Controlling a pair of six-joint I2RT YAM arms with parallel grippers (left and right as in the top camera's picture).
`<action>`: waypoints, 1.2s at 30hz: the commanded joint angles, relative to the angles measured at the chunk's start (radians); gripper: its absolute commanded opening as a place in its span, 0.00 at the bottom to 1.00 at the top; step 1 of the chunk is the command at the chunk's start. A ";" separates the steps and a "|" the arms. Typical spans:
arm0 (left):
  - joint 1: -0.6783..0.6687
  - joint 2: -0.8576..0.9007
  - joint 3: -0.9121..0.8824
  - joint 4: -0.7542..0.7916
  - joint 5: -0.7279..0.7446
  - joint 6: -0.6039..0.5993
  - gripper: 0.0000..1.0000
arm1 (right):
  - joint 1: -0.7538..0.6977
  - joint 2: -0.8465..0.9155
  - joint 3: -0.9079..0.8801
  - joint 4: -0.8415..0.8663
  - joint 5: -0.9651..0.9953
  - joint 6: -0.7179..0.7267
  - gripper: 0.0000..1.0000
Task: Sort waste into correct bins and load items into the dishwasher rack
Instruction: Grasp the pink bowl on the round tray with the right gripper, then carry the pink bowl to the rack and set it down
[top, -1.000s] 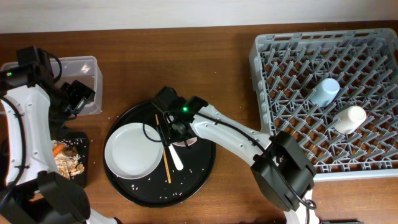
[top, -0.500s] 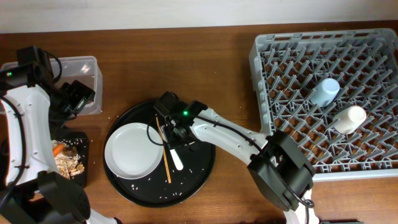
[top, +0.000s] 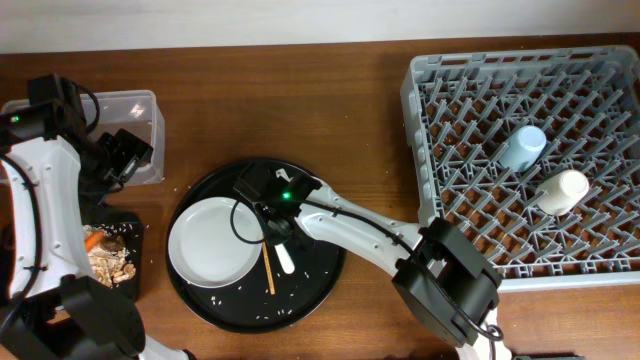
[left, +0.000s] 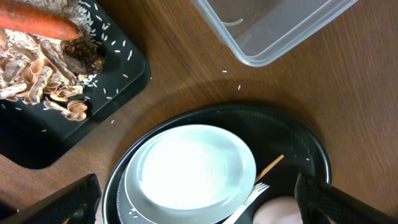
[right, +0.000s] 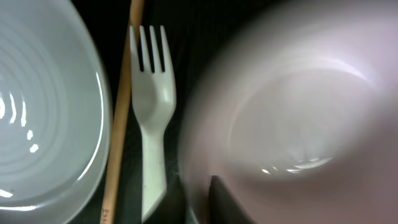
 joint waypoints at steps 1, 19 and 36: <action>0.003 -0.008 -0.001 -0.001 0.000 -0.013 0.99 | 0.005 0.007 -0.005 -0.003 -0.017 0.010 0.04; 0.003 -0.008 -0.001 -0.001 0.000 -0.013 0.99 | -0.274 -0.190 0.465 -0.590 -0.073 0.074 0.04; 0.003 -0.008 -0.001 -0.001 0.000 -0.013 0.99 | -1.058 -0.383 0.275 -0.709 -0.447 -0.270 0.04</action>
